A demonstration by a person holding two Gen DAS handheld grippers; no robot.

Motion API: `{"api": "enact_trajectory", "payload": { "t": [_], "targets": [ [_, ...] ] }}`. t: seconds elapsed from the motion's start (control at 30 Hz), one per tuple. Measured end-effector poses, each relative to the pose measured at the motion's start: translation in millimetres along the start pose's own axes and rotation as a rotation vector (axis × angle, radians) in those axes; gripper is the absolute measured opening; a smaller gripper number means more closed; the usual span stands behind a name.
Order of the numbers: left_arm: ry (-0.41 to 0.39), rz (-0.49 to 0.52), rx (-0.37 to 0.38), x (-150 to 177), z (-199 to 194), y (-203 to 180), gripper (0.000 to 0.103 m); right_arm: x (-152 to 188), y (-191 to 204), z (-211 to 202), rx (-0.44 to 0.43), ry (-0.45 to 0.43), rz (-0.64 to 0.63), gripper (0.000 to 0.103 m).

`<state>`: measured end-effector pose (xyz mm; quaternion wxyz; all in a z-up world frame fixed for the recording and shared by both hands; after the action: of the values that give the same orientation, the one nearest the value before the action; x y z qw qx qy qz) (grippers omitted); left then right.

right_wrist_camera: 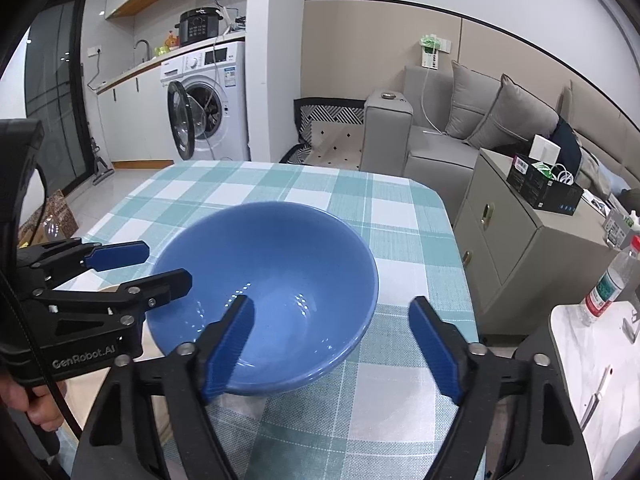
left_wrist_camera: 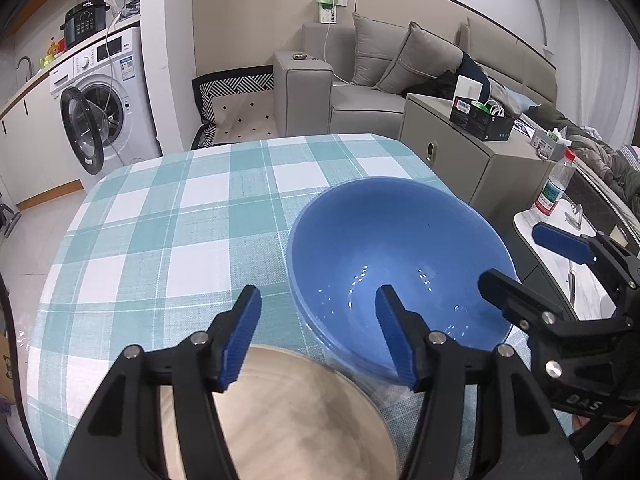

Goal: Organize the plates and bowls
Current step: 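Move both open tools to the rim of the nested blue bowls, then close the left tool on the nested bowl rim while the right tool also closes on it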

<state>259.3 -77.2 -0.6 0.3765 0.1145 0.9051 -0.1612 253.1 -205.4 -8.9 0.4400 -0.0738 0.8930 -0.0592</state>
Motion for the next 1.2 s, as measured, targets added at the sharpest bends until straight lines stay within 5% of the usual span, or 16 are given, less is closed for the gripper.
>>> {"api": "enact_trajectory", "payload": {
  "t": [0.27,0.37,0.57,1.2],
  "targets": [
    [-0.007,0.009,-0.006,-2,-5,-1,0.064,-2,-14,-13,-0.058,-0.035,0.040,0.102],
    [-0.012,0.010,-0.020,-3,-5,-1,0.087,-3,-21,-14,-0.098,-0.053,0.075,0.102],
    [0.002,-0.014,0.005,-1,-1,3,0.103,3,-37,-7,-0.152,-0.058,0.145,0.102],
    [0.018,-0.137,0.055,6,18,18,0.103,20,-48,39,-0.272,0.070,0.292,0.102]
  ]
}}
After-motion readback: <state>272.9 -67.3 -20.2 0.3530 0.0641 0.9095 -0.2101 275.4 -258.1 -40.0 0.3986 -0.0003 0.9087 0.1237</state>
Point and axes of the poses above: each gripper's, at about its wrist camera, not at the fingertips, and z roughly the way its jaws point, y to its left, x to its underside, the point moved 4 cm from there along z, roughly the way its jaws point, and after that the axes turned 11 degrees about x, right-handed, at the moved point
